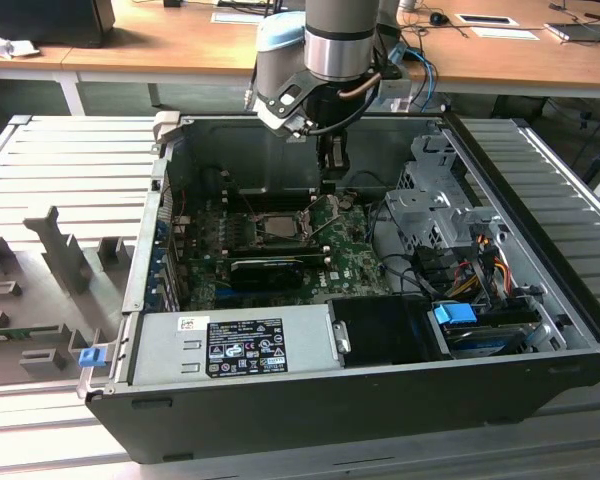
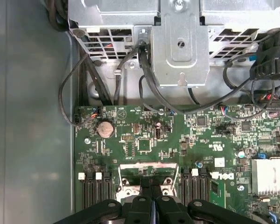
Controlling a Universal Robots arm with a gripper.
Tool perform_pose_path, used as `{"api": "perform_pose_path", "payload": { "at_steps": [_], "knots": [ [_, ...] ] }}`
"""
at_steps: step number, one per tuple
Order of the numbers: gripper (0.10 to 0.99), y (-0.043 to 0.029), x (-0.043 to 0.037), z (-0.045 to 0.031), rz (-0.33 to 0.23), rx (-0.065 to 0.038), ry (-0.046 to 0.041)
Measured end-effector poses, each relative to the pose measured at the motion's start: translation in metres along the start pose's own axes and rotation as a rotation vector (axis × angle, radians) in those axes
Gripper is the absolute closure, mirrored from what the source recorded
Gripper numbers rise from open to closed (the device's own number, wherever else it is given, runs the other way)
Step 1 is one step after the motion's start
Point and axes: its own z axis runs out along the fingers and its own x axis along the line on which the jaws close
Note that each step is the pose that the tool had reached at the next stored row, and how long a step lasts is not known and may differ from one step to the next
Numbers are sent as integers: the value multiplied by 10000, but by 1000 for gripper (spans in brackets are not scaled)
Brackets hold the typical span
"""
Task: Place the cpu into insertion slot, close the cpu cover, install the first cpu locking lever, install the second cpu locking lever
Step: 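Close the cpu cover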
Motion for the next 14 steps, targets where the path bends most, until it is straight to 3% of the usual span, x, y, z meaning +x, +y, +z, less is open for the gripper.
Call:
{"api": "perform_pose_path", "payload": {
  "at_steps": [4, 14],
  "knots": [
    [980, 54, 3, 3, -19, 17, 1],
    [980, 106, 11, 6, -61, 20, 3]
  ]
}}
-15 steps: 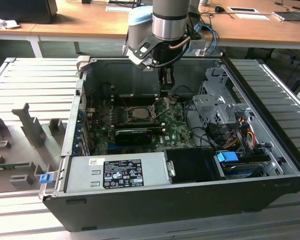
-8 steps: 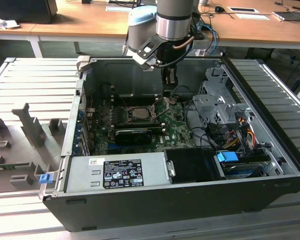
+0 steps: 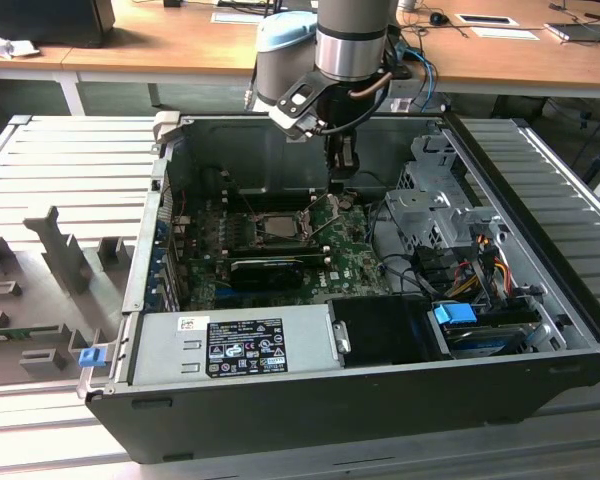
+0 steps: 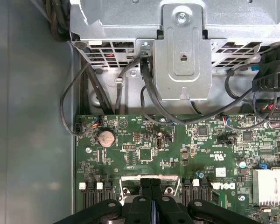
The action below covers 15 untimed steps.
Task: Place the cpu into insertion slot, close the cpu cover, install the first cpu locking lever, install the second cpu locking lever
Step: 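Close the cpu cover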
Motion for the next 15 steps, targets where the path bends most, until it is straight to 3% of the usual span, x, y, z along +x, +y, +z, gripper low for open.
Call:
{"api": "perform_pose_path", "payload": {
  "at_steps": [15],
  "knots": [
    [980, 72, 20, 4, -81, 3, -5]
  ]
}}
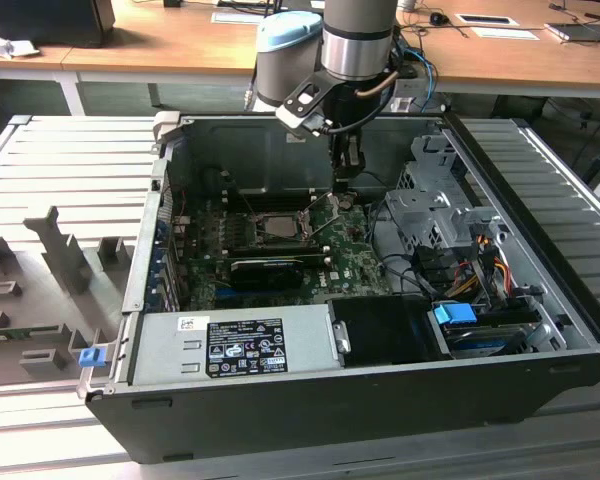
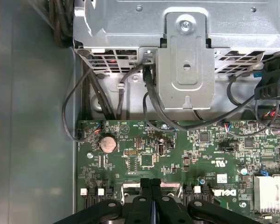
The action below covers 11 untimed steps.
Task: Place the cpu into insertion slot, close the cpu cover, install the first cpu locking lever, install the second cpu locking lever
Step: 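Close the cpu cover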
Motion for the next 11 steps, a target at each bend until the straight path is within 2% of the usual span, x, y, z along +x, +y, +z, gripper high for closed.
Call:
{"api": "perform_pose_path", "payload": {
  "at_steps": [11],
  "knots": [
    [980, 76, 16, 4, -104, 5, -6]
  ]
}}
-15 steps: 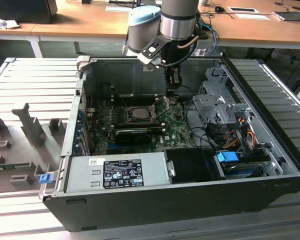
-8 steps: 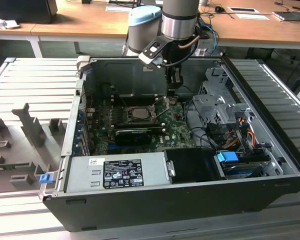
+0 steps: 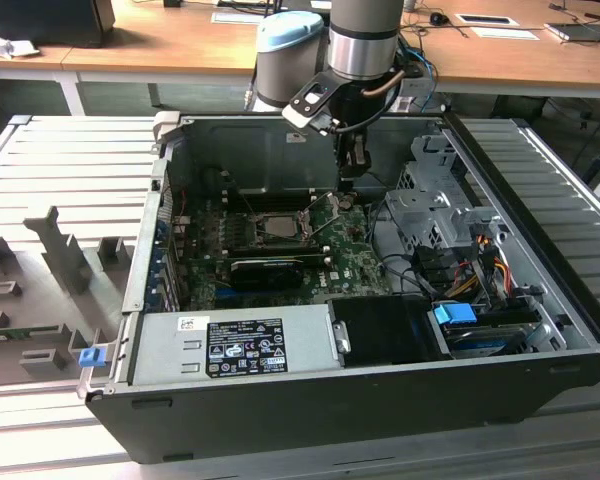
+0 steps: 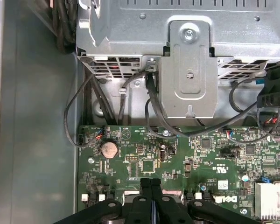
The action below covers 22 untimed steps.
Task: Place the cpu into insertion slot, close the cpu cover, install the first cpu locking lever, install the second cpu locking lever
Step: 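Close the cpu cover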
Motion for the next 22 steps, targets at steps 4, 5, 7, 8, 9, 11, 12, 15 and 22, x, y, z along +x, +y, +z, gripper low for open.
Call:
{"api": "perform_pose_path", "payload": {
  "at_steps": [4, 5, 7, 8, 9, 11, 12, 15, 22],
  "knots": [
    [980, 22, 2, 1, -32, 2, 1],
    [980, 27, 2, 1, -39, 3, 1],
    [980, 38, 3, 2, -52, 4, 1],
    [980, 43, 4, 2, -59, 5, 2],
    [980, 49, 4, 2, -65, 7, 2],
    [980, 62, 4, 3, -76, 9, 2],
    [980, 70, 4, 4, -80, 10, 3],
    [980, 96, 5, 32, -98, 34, 3],
    [980, 103, 7, 208, -163, 119, 6]
  ]
}}
